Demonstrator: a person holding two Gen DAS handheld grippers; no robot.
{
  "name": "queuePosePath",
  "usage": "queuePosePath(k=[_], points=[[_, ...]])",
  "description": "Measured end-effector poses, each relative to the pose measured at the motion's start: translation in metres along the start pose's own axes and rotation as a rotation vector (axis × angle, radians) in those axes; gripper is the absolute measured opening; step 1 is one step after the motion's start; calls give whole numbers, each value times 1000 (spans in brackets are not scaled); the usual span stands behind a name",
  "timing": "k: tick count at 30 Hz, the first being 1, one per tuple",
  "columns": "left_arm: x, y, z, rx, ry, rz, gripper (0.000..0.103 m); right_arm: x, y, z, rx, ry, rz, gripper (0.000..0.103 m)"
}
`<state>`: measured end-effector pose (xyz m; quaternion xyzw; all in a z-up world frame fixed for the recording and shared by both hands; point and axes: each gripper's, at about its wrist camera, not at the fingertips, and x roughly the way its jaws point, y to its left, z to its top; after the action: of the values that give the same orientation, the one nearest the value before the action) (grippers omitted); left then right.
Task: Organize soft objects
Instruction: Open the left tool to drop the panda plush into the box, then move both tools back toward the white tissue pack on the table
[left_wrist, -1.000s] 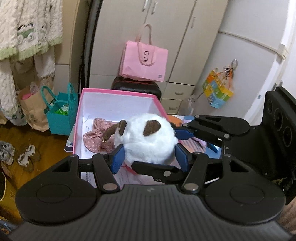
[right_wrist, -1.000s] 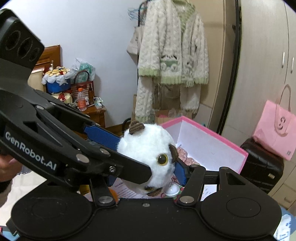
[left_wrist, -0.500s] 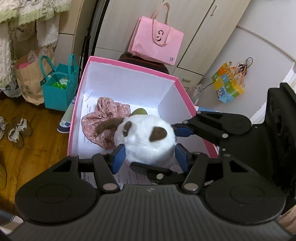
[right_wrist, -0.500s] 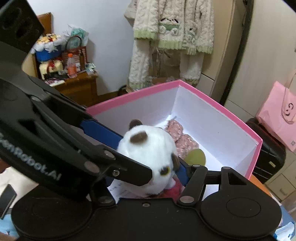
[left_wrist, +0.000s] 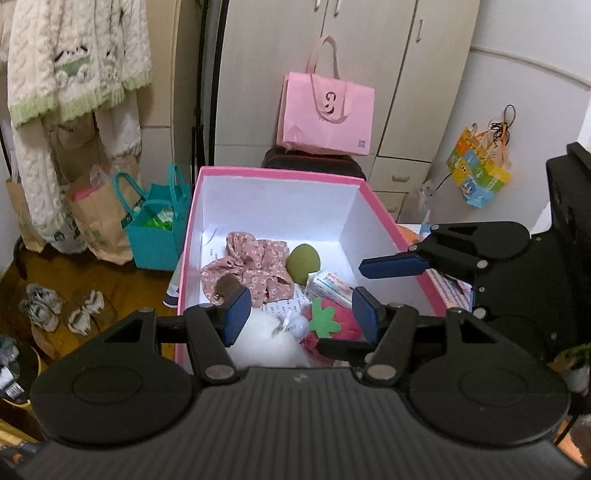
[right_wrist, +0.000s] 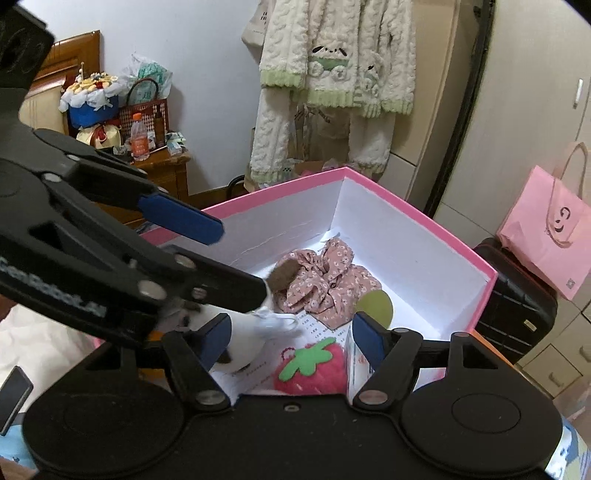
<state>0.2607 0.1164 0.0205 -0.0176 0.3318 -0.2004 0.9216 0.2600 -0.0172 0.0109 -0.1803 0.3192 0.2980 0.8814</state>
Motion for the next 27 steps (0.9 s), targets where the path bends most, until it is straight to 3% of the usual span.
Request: queuePosePath(k=[8, 15, 27], points=[[-39, -26, -5, 87, -35, 10, 62, -37, 4, -8, 7, -30, 11, 76], [-68, -43, -11, 123, -31, -39, 63, -69, 3, -17, 19, -55, -6, 77], [-99, -82, -28, 189, 29, -94, 65, -140, 2, -52, 45, -106, -1, 77]])
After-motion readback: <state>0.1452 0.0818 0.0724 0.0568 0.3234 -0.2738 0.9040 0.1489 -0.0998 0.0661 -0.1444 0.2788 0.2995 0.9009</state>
